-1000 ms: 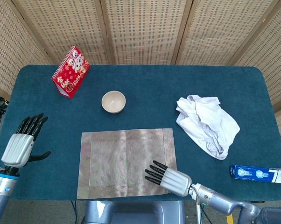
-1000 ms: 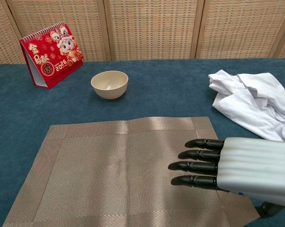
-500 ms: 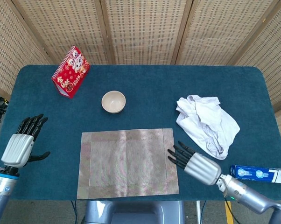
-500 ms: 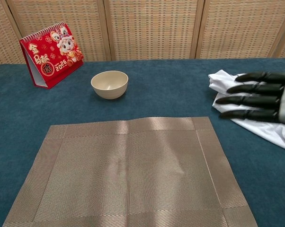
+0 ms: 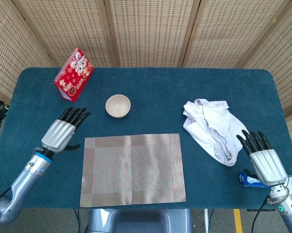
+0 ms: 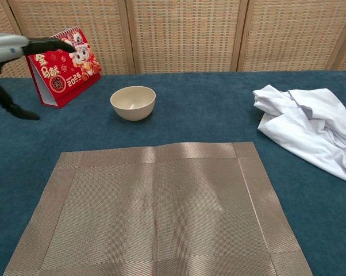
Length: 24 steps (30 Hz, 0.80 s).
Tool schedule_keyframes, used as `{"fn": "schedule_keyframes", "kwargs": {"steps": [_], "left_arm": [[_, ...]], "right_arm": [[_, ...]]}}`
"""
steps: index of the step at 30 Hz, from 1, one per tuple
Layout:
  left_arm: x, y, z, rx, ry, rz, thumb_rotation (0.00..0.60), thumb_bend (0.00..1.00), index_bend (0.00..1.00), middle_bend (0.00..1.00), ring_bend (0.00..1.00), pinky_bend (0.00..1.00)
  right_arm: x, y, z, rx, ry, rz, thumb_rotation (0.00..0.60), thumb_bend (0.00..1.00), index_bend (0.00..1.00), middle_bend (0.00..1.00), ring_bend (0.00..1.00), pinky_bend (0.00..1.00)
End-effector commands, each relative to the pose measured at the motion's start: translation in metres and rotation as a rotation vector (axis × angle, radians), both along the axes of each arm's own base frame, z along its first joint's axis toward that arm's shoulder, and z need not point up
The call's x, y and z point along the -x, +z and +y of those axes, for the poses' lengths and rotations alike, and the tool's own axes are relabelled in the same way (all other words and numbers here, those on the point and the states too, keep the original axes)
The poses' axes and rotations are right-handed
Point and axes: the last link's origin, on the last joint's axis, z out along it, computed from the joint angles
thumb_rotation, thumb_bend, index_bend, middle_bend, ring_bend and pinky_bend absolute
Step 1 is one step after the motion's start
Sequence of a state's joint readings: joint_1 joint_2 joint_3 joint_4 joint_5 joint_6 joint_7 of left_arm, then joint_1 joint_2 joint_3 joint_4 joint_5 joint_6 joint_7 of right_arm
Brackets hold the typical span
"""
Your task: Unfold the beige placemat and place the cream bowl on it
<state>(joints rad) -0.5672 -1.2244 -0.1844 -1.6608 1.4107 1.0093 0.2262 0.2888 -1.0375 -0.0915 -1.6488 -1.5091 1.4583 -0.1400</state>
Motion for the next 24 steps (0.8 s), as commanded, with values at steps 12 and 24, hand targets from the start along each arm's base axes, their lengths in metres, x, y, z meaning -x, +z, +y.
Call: {"fn": "schedule_keyframes", "kwargs": {"steps": [12, 24], "left_arm": [[-0.068, -0.069, 0.087, 0.076, -0.012, 0.083, 0.6, 0.0, 0.0, 0.0, 0.0, 0.0], [-0.057, -0.113, 0.124, 0.056, 0.131, 0.14, 0.6, 0.2, 0.28, 0.0, 0.0, 0.0]], "right_arm": [[0.012, -0.004, 0.017, 0.196, -0.1, -0.213, 0.6, 0.0, 0.0, 0.0, 0.0, 0.0], [0.028, -0.001, 0.007, 0.196, -0.112, -0.235, 0.6, 0.0, 0.0, 0.0, 0.0, 0.0]]}}
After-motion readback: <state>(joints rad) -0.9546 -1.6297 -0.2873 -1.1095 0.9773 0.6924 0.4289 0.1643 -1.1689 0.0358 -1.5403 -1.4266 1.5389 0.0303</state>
